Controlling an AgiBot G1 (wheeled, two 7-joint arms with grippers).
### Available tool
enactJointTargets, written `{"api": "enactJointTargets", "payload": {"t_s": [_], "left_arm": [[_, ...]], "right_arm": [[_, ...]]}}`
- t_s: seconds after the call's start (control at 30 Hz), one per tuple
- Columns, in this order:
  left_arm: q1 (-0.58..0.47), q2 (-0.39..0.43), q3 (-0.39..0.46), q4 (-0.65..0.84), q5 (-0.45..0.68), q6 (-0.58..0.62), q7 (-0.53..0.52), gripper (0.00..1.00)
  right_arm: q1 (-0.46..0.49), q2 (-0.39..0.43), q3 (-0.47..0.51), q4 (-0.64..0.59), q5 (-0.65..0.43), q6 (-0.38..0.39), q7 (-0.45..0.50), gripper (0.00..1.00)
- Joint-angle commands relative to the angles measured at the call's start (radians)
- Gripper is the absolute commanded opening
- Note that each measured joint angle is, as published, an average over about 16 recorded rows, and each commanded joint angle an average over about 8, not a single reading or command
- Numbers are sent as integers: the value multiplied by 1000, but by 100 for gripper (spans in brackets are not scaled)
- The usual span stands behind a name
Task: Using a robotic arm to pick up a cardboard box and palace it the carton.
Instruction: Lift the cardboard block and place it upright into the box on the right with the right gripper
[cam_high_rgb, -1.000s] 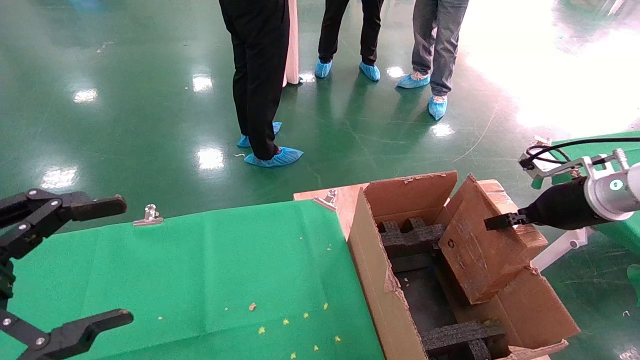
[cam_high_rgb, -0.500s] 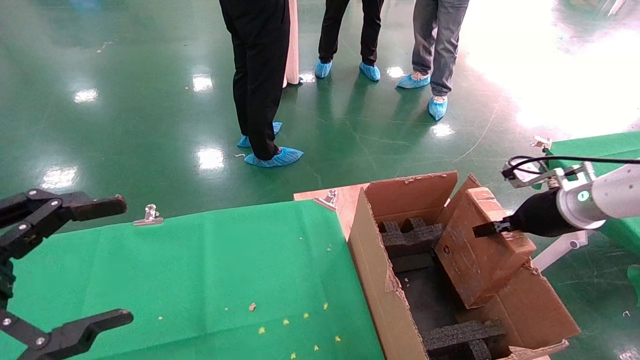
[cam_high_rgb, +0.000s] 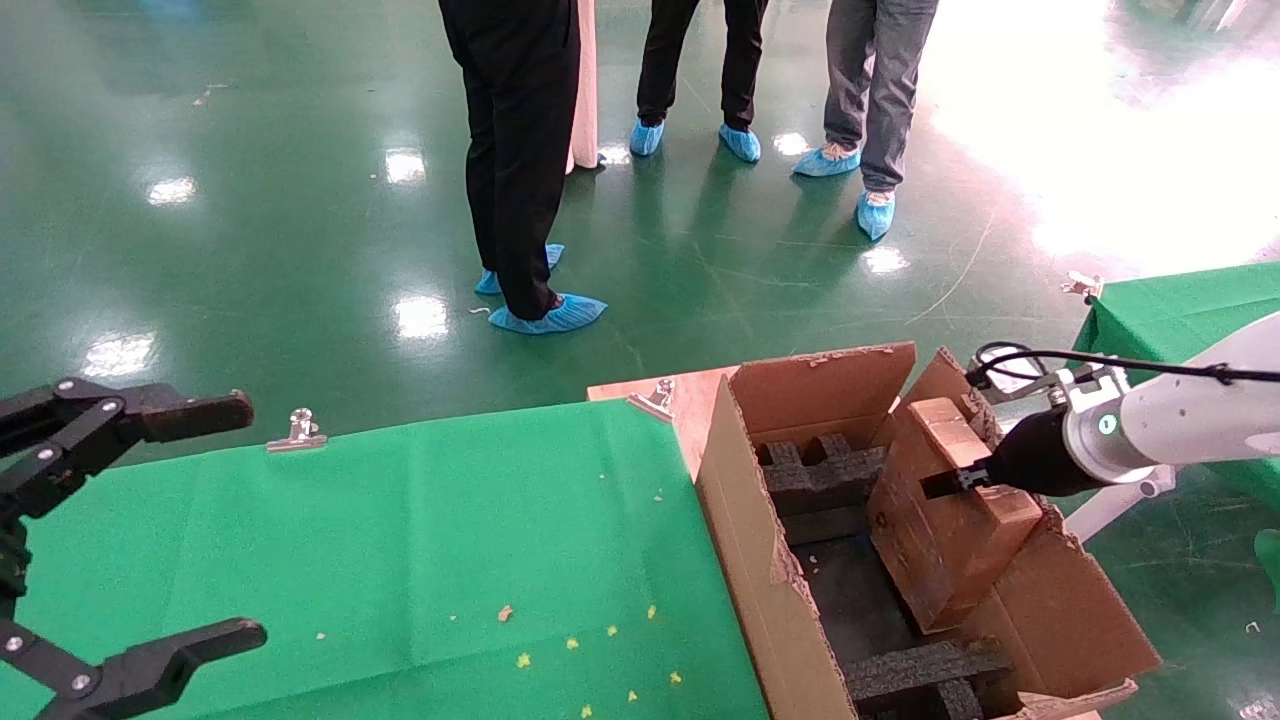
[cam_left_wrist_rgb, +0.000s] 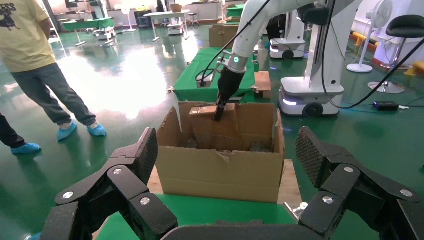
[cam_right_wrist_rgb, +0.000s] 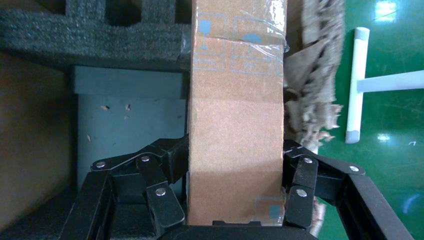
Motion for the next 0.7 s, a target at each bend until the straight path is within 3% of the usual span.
{"api": "enactJointTargets", "payload": {"t_s": [0.03, 0.7], "left_arm": [[0, 0, 0, 0, 0, 0, 0, 100], [0, -1, 1, 0, -1, -1, 1, 100]], "right_arm": [[-16, -6, 0, -3, 3, 12, -1, 0], [-145, -23, 24, -31, 69, 67, -56, 0]]}}
